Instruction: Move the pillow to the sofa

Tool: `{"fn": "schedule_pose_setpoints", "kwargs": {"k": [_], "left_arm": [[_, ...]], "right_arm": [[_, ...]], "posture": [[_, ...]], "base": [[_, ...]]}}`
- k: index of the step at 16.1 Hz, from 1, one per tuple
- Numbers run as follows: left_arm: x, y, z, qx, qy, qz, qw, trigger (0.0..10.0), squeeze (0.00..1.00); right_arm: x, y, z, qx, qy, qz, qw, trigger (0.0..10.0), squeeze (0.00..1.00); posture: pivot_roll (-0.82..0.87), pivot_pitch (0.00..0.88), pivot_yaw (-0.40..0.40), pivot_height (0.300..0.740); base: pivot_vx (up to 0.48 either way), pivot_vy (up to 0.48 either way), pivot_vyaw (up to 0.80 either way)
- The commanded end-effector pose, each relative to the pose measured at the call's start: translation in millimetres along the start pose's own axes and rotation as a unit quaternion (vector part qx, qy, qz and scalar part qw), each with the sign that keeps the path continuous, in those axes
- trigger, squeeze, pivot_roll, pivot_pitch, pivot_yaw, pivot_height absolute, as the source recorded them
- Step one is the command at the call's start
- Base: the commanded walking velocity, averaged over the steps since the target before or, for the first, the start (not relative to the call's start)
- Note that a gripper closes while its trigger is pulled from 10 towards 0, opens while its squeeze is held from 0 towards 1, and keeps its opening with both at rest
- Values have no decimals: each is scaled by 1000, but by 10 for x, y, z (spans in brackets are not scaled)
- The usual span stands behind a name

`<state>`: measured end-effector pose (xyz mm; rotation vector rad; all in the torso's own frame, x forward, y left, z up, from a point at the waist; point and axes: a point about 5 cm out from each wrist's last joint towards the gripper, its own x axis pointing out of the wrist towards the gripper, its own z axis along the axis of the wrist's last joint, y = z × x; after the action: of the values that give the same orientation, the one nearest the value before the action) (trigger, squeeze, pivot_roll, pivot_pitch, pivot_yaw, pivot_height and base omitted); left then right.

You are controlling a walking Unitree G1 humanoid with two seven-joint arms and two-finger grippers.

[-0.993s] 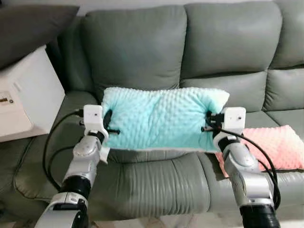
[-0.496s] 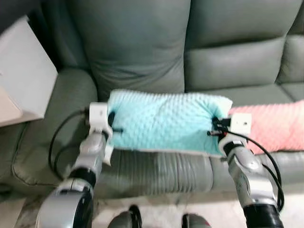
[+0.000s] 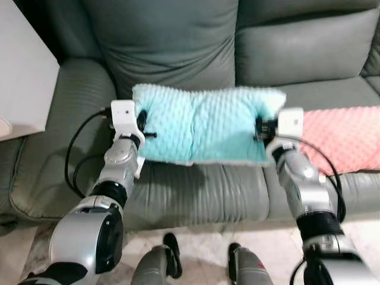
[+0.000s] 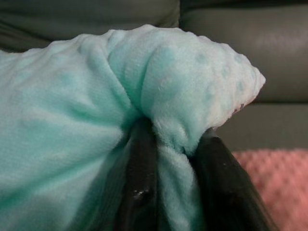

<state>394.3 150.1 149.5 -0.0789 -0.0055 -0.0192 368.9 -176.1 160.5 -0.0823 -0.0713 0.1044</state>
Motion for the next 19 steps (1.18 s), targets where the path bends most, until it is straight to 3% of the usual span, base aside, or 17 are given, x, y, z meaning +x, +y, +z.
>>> {"fn": "schedule_pose_setpoints", "kwargs": {"k": [1, 6, 12, 16, 19], "left_arm": [[-14, 33, -34, -9, 3, 15, 1000, 10000, 1000], [-39, -12, -97, -7, 5, 21, 1000, 10000, 1000], [-93, -14, -212, -11, 17, 20, 1000, 10000, 1000], [-208, 252, -355, 7, 29, 22, 999, 10000, 1000], [-371, 535, -535, 33, 55, 37, 997, 10000, 1000]], "right_arm": [[13, 58, -21, -1, -3, 3, 1000, 10000, 1000], [61, 275, -24, 5, -20, 28, 999, 10000, 1000], [-10, 300, -107, 11, -19, 28, 999, 10000, 1000], [-146, 436, -155, 37, -15, 40, 998, 10000, 1000], [-315, 529, -400, 44, 21, 47, 998, 10000, 1000]], "posture": [[-157, 390, 122, 740], [-152, 392, 124, 740], [-149, 404, 123, 740], [-141, 397, 120, 740], [-137, 375, 116, 740]], "base": [[0, 0, 0], [0, 0, 0], [0, 0, 0], [0, 0, 0], [0, 0, 0]]}}
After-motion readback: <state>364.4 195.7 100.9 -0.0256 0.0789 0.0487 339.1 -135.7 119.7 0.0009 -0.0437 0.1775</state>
